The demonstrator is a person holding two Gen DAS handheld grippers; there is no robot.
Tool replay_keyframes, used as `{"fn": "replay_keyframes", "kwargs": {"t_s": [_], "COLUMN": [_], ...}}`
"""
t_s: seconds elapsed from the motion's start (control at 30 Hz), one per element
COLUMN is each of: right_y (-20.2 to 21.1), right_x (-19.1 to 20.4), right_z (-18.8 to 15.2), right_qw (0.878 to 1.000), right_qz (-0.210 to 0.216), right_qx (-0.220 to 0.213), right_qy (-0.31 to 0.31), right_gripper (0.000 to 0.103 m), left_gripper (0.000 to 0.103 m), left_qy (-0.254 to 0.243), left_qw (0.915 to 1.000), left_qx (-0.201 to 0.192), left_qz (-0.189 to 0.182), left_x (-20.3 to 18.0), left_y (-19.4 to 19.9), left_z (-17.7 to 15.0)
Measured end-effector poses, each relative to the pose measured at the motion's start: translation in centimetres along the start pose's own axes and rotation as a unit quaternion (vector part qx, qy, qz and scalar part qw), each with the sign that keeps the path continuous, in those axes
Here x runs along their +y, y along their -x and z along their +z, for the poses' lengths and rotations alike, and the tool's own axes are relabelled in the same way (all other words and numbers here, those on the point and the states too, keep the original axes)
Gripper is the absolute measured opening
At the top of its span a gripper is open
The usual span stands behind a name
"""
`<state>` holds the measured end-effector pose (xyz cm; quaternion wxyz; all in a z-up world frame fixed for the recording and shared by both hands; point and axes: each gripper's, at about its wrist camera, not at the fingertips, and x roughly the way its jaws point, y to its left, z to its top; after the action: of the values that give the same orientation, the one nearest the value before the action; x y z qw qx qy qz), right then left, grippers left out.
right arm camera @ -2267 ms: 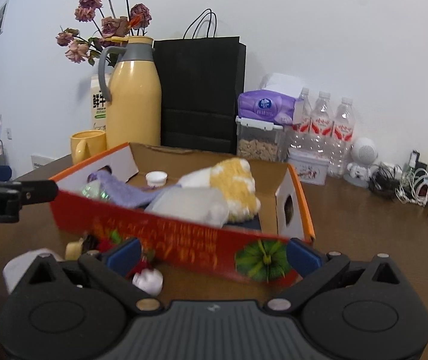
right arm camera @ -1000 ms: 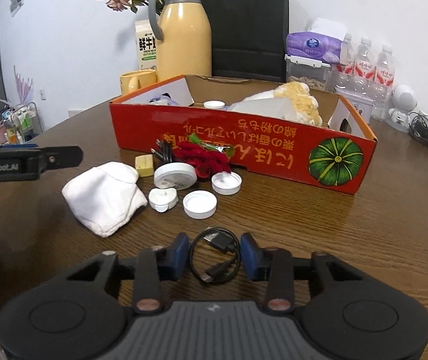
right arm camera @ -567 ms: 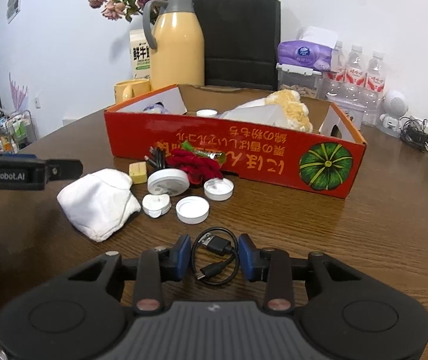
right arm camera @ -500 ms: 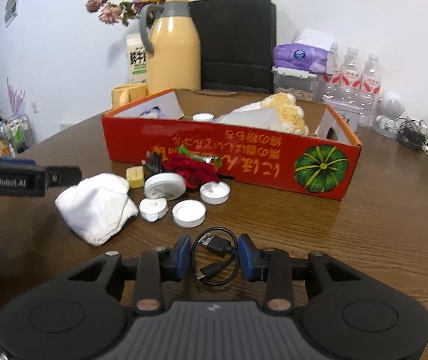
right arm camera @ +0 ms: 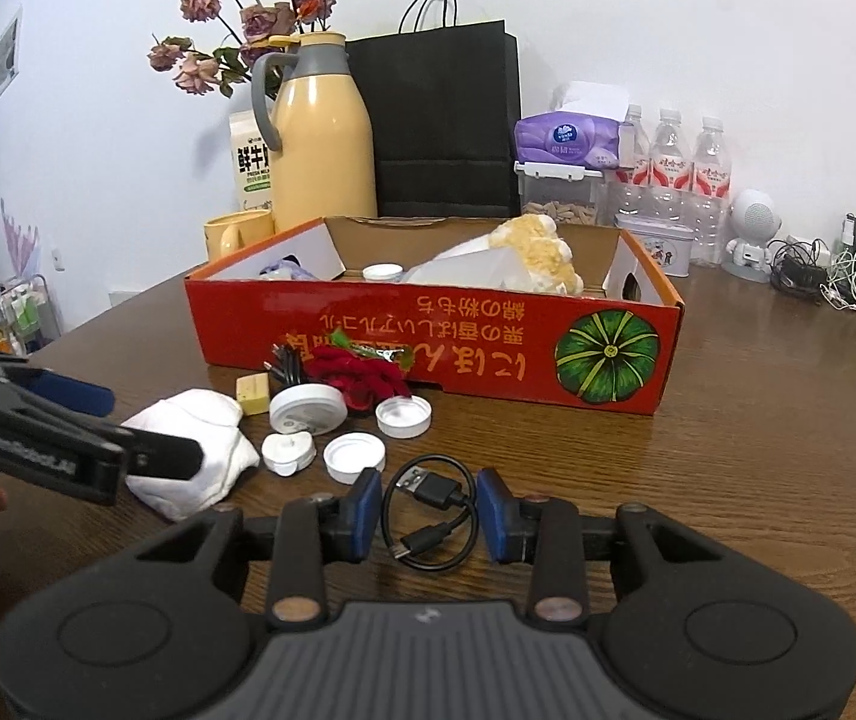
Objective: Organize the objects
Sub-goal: 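Grasp the white cloth with the left gripper while the right gripper grasps the black cable coil, then carry the white cloth and black cable into the cardboard box and open both grippers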
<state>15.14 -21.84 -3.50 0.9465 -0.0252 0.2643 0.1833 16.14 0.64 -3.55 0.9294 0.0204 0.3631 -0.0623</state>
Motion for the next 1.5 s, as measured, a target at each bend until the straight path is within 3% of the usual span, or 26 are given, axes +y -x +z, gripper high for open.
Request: {"fn": "replay_keyframes", "kwargs": {"t_s": [0.1,0.37,0.63,0.97,1.23,1.37,1.5], "right_y": [0.1,0.3,0.4,0.2,0.1,0.0,0.1], "right_x": [0.0,0.0,0.1,0.1,0.1,0.2,0.2], "right_z": [0.0,-0.1,-0.2,-0.2,-0.3,-0.3,-0.3], "right_qw": [1.000,1.000,1.000,1.000,1.000,1.000,1.000], "right_qz": [0.003,0.010,0.013,0.013,0.010,0.006,0.005], "right_qx": [-0.002,-0.007,-0.005,0.001,0.008,0.008,0.007], "right_qy": [0.000,-0.001,-0.003,-0.003,-0.002,-0.001,0.002], "right_gripper": [0.033,0.033,0.033,0.033,0.033,0.033,0.033], "left_gripper": [0.103,0.103,0.103,0.095,0.064,0.038,0.034], "left_qy": [-0.014,-0.012,-0.006,-0.011,-0.016,-0.003,0.012], "left_qw": [0.9994,0.9997,0.9996,0.9998,0.9997,0.9996,0.9992], "left_qx": [0.029,0.004,0.006,0.000,-0.019,-0.026,-0.036], "left_qz": [0.012,0.021,0.026,0.017,0.001,-0.008,-0.011], "left_x": [-0.3,-0.5,-0.7,-0.9,-1.5,-1.0,-0.3], "left_y": [-1.6,-1.6,-1.6,-1.0,0.6,1.4,2.4], "left_z": [0.1,-0.8,-0.8,-1.3,-2.4,-2.8,-3.1]}}
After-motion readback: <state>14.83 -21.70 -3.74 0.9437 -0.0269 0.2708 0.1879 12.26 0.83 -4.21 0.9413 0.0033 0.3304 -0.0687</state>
